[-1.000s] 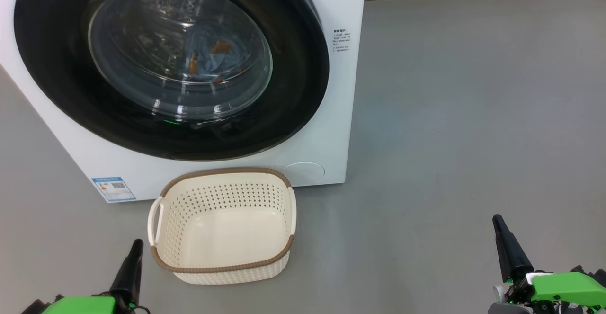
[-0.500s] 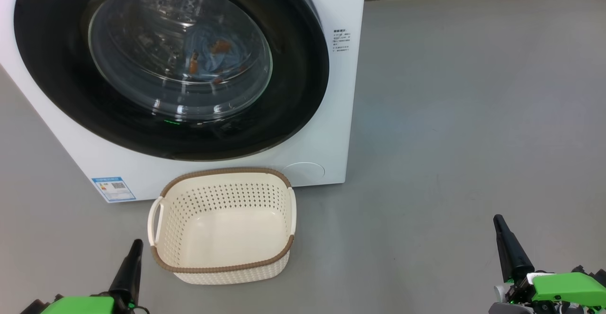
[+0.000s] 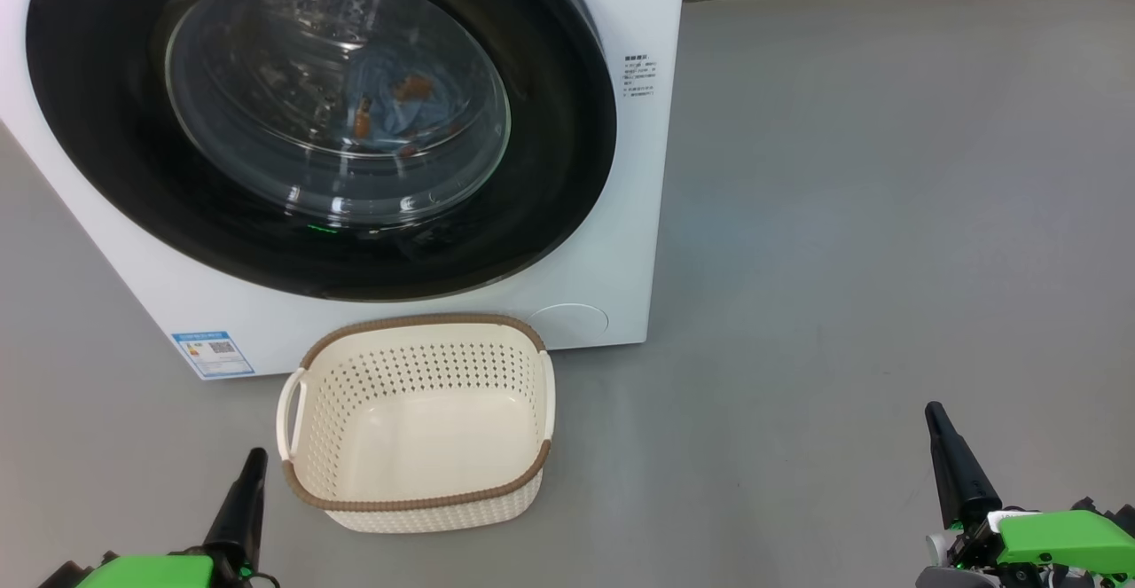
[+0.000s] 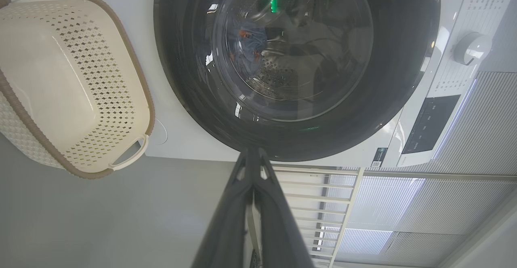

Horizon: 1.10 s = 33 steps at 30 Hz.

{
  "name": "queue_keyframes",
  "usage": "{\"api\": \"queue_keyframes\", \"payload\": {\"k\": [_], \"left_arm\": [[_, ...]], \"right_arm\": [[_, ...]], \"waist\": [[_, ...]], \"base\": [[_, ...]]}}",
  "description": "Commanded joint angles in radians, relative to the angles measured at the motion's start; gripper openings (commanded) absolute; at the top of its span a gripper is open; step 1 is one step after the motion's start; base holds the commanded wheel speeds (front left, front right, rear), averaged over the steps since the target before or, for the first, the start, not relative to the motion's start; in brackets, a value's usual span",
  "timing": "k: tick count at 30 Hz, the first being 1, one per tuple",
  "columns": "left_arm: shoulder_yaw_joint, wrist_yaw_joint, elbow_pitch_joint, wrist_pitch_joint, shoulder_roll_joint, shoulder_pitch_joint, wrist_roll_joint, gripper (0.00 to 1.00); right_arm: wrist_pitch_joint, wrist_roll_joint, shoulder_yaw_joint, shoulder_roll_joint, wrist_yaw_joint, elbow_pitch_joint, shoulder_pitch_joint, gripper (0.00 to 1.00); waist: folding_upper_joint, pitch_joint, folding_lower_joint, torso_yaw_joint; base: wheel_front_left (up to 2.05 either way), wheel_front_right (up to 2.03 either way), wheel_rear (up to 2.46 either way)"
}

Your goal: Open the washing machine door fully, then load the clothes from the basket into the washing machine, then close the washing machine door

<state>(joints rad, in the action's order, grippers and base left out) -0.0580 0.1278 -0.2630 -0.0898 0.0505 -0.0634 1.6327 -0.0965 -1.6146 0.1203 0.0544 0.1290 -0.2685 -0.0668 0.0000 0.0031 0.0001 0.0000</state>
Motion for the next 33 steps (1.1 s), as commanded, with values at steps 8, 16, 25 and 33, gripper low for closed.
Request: {"api": "queue_keyframes", "payload": {"k": [8, 16, 25, 33], "left_arm": [[-0.037, 0.003, 0.019, -0.009, 0.013, -0.043, -0.009, 0.0], [-0.039, 0.003, 0.019, -0.01, 0.012, -0.043, -0.01, 0.0], [-0.041, 0.003, 0.018, -0.012, 0.01, -0.043, -0.012, 0.0], [-0.043, 0.003, 0.018, -0.013, 0.009, -0.043, -0.013, 0.0]], "right_arm": [[-0.009, -0.002, -0.016, 0.003, 0.002, 0.024, -0.04, 0.0], [-0.01, -0.001, -0.015, 0.003, 0.002, 0.024, -0.04, 0.0], [-0.011, 0.0, -0.014, 0.002, 0.002, 0.024, -0.04, 0.0], [-0.011, 0.001, -0.013, 0.001, 0.002, 0.024, -0.04, 0.0]], "waist": [[0.0, 0.0, 0.0, 0.0], [0.0, 0.0, 0.0, 0.0], [0.0, 0.0, 0.0, 0.0], [0.0, 0.0, 0.0, 0.0]], "base": [[0.0, 0.0, 0.0], [0.0, 0.0, 0.0], [0.0, 0.0, 0.0], [0.0, 0.0, 0.0]]}}
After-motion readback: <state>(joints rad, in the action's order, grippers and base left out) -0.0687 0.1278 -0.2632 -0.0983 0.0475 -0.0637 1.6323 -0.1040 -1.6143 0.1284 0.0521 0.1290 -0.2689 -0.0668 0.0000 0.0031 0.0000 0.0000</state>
